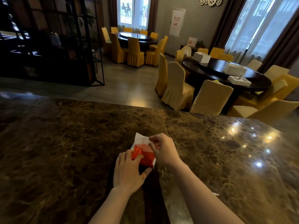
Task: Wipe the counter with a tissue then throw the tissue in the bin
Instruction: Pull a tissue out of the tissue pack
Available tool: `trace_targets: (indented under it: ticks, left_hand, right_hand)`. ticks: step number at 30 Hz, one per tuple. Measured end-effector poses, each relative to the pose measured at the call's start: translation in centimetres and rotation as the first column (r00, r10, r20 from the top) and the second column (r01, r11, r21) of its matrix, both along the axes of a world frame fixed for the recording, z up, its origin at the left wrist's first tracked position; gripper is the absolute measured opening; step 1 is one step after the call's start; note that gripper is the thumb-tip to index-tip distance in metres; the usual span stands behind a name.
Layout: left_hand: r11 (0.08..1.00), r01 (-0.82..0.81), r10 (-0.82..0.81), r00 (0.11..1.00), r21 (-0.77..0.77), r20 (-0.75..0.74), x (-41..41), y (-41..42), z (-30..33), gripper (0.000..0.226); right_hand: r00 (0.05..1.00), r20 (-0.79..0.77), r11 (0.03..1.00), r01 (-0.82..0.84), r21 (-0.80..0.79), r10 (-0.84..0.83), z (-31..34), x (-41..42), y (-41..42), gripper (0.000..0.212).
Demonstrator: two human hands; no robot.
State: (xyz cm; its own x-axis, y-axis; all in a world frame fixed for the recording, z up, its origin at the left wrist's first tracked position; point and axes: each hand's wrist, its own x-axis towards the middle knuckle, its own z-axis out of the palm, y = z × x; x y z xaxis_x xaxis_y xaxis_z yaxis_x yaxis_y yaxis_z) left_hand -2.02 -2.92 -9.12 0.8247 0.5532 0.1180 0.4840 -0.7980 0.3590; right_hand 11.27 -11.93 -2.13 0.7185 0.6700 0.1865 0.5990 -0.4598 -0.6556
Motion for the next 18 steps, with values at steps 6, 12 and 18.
trace_targets:
  ticks: [6, 12, 18]
  left_hand:
    - [0.999, 0.027, -0.028, 0.999, -0.036, -0.031, 0.3, -0.3, -0.9, 0.075]
    - [0.999, 0.035, -0.036, 0.999, -0.020, -0.041, 0.0, -0.3, -1.0, 0.075]
    - [0.997, 0.071, -0.073, 0.992, -0.016, -0.107, -0.2, 0.2, -1.0, 0.081]
  right_hand:
    - [0.996, -0.003, 0.987, 0.091, 0.130, -0.091, 1.0, -0.1, -0.4, 0.020]
    - [0.989, 0.002, 0.951, 0.138, 0.276, -0.145, 3.5, 0.5, -1.0, 0.042]
    - [0.937, -0.129, 0.885, 0.348, 0.310, -0.324, 5.1, 3.4, -4.3, 0.035]
